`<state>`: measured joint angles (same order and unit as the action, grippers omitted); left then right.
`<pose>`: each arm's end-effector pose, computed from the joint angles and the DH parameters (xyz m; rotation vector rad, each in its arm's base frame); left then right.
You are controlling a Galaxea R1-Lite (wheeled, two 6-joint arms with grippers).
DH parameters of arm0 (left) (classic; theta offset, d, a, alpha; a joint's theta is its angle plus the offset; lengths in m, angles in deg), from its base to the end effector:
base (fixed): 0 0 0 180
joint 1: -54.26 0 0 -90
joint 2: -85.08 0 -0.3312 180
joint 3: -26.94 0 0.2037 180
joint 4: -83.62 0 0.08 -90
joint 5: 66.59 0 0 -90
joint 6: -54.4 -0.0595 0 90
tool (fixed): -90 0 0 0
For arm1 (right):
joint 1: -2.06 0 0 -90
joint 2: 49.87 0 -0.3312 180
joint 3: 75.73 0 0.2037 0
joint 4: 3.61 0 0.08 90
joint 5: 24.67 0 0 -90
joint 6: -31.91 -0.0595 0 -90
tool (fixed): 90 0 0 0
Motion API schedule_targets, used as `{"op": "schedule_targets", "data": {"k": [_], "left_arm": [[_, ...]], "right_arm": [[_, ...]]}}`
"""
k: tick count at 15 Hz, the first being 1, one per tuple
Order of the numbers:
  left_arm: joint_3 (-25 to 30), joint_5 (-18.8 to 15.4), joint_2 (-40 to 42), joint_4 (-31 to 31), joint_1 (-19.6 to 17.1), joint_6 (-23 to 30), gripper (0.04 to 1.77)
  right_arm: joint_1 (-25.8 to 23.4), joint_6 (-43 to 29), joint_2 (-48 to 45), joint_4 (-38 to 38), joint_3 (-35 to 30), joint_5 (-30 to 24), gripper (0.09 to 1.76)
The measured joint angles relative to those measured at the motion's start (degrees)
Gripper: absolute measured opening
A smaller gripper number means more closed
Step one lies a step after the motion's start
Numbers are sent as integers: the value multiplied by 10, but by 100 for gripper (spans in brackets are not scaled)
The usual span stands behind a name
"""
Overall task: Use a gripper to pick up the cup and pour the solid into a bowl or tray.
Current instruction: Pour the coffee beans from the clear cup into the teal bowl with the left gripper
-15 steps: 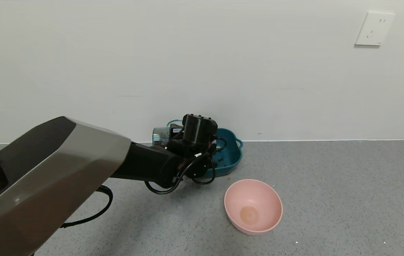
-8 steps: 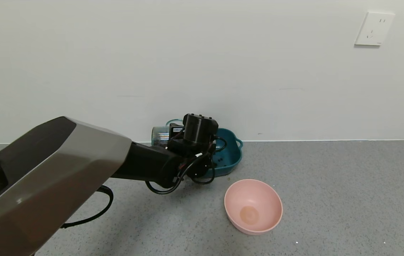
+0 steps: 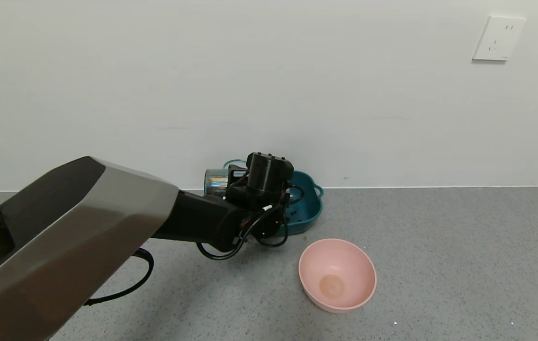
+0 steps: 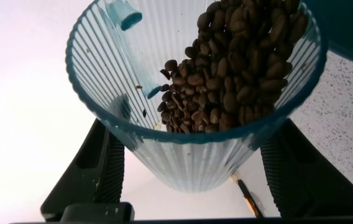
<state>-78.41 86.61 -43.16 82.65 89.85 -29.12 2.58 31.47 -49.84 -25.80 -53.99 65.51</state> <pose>0.4297 -0.2422 0.1377 1.7354 0.5921 0.1957 -0.0025 -0.0002 0.0744 0.0076 0.0084 0.0059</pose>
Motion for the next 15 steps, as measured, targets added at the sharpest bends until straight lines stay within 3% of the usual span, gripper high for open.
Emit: {"op": "schedule_targets", "data": {"k": [15], "left_arm": [[-2, 21, -1, -1, 10, -15, 128]], "right_arm": [[0, 0, 0, 0, 0, 0, 171]]}}
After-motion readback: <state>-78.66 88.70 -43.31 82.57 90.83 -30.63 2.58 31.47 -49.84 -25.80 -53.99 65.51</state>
